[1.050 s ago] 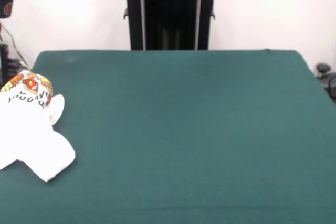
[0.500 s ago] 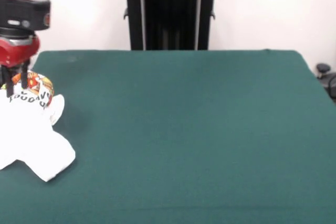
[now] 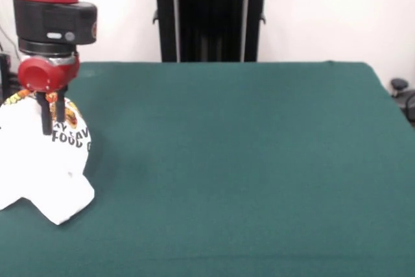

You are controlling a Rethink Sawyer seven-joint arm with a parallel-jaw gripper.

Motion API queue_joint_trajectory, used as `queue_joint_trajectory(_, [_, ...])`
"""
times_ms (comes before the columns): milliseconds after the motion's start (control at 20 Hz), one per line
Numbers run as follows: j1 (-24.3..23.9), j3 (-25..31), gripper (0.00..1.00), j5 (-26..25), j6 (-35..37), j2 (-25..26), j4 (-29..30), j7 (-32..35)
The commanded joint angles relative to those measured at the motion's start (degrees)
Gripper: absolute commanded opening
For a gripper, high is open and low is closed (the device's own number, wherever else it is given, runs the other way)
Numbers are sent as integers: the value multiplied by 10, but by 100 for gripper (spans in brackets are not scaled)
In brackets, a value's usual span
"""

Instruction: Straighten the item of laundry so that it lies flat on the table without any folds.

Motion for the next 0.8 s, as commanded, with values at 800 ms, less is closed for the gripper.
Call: queue_joint_trajectory(800, [268, -250, 100, -42, 48, 268, -271, 134])
